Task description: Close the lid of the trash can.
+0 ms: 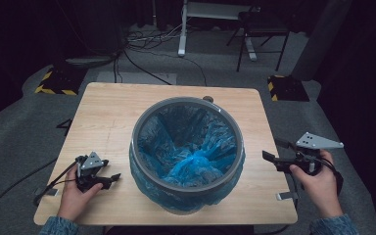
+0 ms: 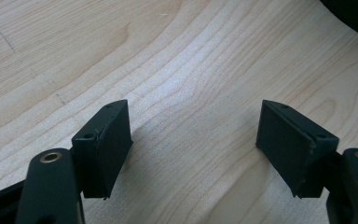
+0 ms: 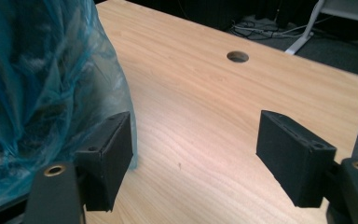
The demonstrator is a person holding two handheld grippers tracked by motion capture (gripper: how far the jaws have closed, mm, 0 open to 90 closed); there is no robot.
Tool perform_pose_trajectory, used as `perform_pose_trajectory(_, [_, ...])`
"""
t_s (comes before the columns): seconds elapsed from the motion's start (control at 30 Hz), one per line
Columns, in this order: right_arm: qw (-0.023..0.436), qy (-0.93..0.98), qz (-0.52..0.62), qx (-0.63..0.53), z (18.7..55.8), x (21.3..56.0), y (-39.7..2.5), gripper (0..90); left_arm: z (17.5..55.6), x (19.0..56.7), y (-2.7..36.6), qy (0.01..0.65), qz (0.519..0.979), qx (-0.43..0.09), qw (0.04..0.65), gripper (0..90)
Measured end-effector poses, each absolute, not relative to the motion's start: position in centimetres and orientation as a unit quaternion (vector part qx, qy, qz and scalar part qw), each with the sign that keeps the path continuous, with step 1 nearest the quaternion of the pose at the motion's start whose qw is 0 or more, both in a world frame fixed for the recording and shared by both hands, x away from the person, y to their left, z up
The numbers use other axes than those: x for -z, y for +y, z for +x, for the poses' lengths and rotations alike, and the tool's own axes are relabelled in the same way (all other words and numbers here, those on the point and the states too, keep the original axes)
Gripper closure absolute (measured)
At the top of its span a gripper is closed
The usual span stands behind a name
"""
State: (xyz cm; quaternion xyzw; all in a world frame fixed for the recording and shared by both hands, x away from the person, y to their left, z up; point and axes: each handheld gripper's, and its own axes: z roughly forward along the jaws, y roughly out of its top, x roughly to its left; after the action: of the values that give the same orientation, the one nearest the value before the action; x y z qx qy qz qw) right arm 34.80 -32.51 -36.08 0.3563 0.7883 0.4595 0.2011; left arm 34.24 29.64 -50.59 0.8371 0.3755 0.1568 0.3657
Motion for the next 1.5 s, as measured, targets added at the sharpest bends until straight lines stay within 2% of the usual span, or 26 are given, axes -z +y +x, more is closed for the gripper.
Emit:
perform_pose_trajectory(0.1, [0.188,0.791,0.356,-0.462,34.9,37.3,-32.7,23.1,34.2,50.6,29.6,0.376,0.837,-0.157,0.366,26.2])
perform_pose_trajectory(1.07, [0.155,0.792,0.411,-0.424,35.2,46.7,-33.9,20.4,34.3,50.6,29.6,0.375,0.837,-0.157,0.366,26.2])
perform_pose_trajectory(1.5, [0.162,0.800,0.416,-0.401,34.8,48.9,-33.8,20.2,34.2,50.6,29.6,0.375,0.838,-0.156,0.365,26.2])
